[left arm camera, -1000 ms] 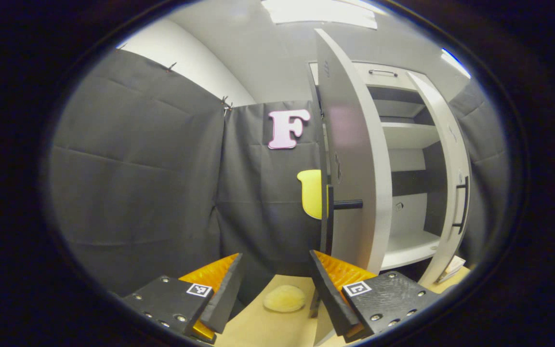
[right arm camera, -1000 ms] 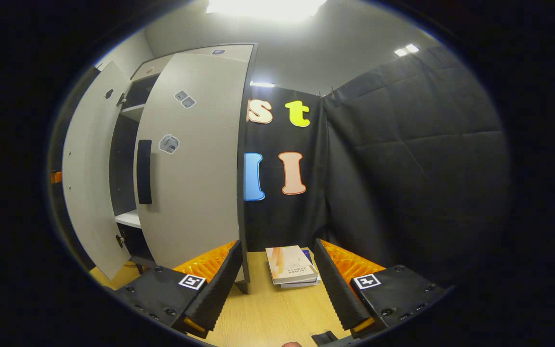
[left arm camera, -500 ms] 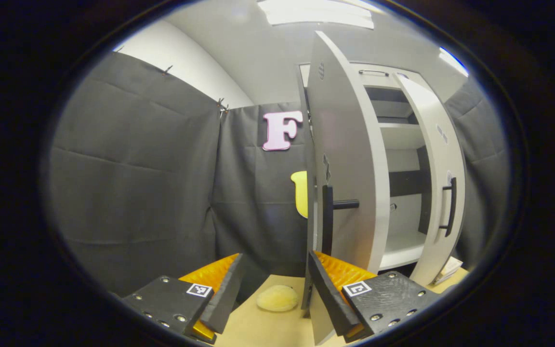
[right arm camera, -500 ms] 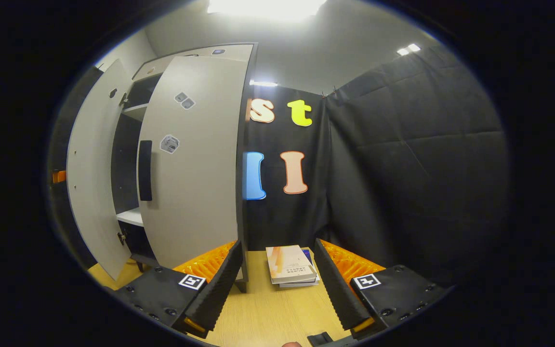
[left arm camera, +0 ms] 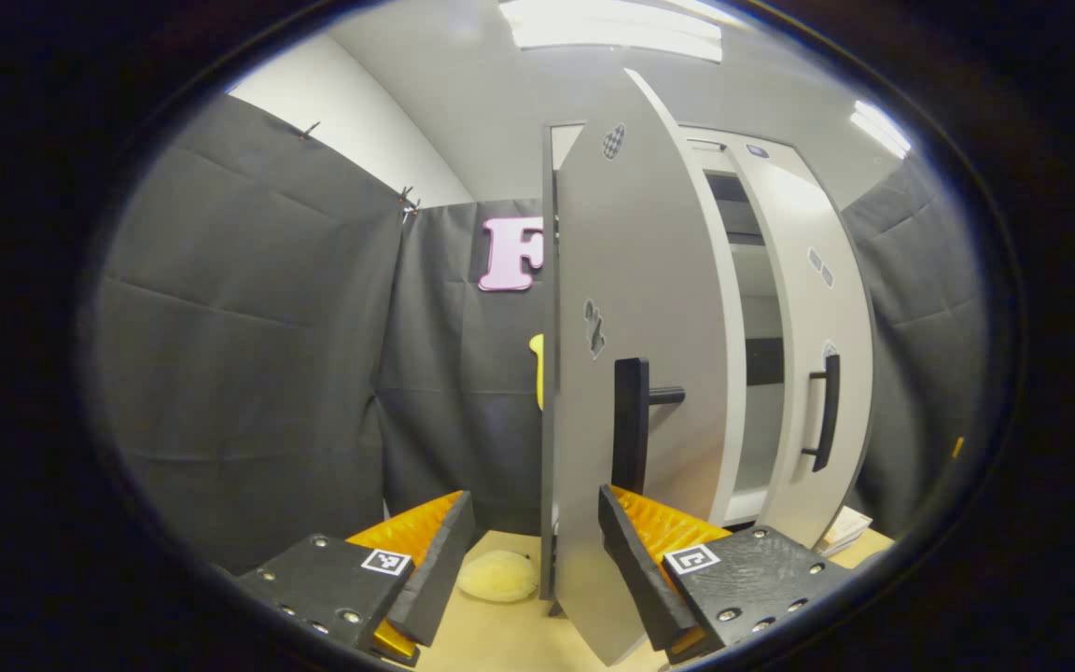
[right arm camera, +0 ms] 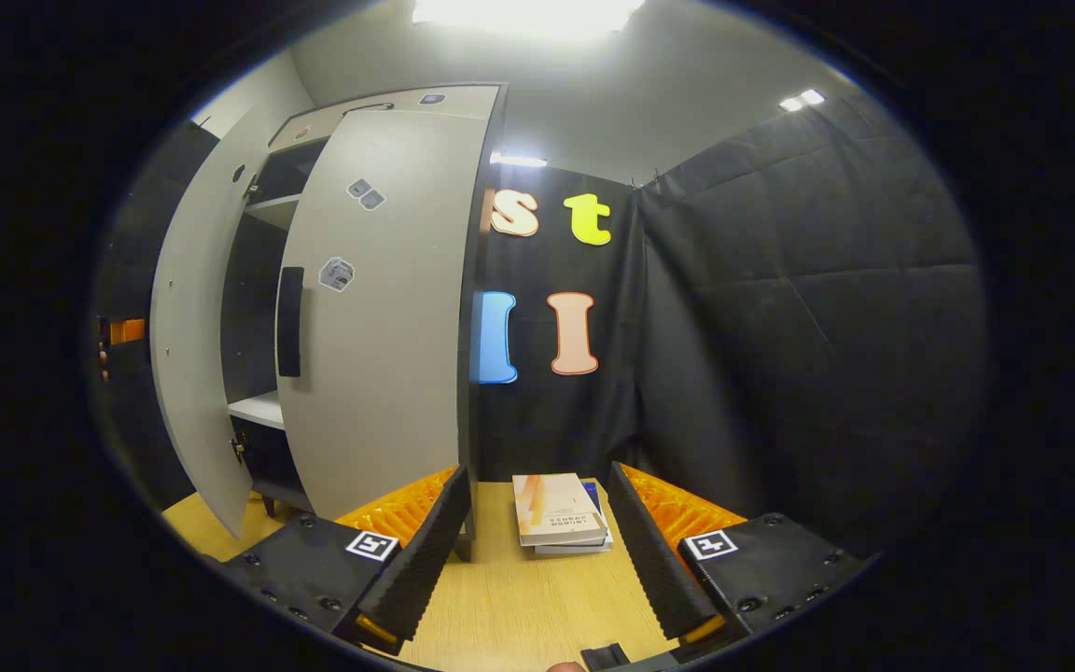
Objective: Grasp the bottle in the cabinet with the left hand and place it on the coaster, then close the right door with the right hand and the left door with the left hand.
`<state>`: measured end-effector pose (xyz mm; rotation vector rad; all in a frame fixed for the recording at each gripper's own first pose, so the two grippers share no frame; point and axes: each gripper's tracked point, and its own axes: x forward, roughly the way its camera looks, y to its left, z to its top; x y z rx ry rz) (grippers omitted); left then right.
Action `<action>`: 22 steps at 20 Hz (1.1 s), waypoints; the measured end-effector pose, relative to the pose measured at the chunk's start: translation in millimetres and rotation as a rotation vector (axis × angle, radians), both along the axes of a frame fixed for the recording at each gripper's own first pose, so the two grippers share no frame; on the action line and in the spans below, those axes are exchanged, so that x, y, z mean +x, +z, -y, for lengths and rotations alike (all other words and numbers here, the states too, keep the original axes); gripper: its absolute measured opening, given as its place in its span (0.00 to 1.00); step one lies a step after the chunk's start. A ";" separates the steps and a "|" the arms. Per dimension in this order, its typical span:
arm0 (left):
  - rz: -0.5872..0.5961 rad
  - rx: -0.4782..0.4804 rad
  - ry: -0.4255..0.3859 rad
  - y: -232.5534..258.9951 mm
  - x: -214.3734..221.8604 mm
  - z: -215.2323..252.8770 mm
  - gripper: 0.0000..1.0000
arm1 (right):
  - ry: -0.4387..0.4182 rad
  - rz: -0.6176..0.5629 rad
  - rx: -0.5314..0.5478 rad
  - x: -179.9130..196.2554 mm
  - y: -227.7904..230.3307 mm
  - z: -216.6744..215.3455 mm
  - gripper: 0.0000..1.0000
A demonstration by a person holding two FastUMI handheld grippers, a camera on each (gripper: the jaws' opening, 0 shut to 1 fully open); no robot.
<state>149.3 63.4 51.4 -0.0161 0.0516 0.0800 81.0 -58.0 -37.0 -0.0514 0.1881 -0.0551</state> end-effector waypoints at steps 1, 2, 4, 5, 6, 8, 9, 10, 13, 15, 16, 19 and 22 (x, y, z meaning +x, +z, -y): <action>0.000 -0.007 -0.010 -0.5 2.1 7.6 0.83 | 0.001 0.001 0.000 -1.7 0.4 1.5 0.95; 0.000 -0.016 -0.020 -2.6 5.3 14.7 0.83 | 0.000 0.001 -0.002 -3.0 0.4 3.7 0.95; -0.001 -0.031 -0.048 -1.9 10.8 31.9 0.83 | -0.005 -0.001 -0.007 -6.3 1.0 9.7 0.95; 0.005 -0.036 -0.060 -0.6 12.8 40.1 0.83 | -0.009 -0.003 -0.007 -7.1 0.0 13.8 0.95; 0.013 -0.036 -0.070 2.8 17.4 47.1 0.84 | -0.014 -0.005 -0.005 -7.2 -0.6 16.8 0.95; 0.030 -0.029 -0.092 2.8 25.9 63.8 0.84 | -0.022 -0.010 0.005 -12.3 -1.4 23.3 0.95; 0.031 -0.034 -0.105 2.2 32.0 73.3 0.84 | -0.023 -0.010 0.009 -14.2 -2.2 24.9 0.95; 0.033 -0.036 -0.111 1.6 36.7 80.5 0.84 | -0.025 -0.012 0.010 -14.2 -3.0 26.4 0.95; 0.038 -0.044 -0.125 0.7 44.9 91.6 0.84 | -0.023 -0.015 0.009 -14.6 -5.8 30.7 0.95; 0.046 -0.030 -0.125 1.6 48.1 95.9 0.84 | -0.012 -0.020 0.012 -14.2 -5.9 30.7 0.95; 0.048 -0.020 -0.123 1.3 48.1 96.3 0.83 | -0.005 -0.022 0.011 -14.7 -6.1 30.3 0.95; 0.050 -0.005 -0.112 1.6 45.0 97.5 0.84 | 0.027 -0.011 0.019 -12.3 -3.7 27.8 0.95; 0.053 0.005 -0.088 4.7 30.2 94.3 0.84 | 0.077 0.002 0.055 -7.4 -3.8 19.8 0.95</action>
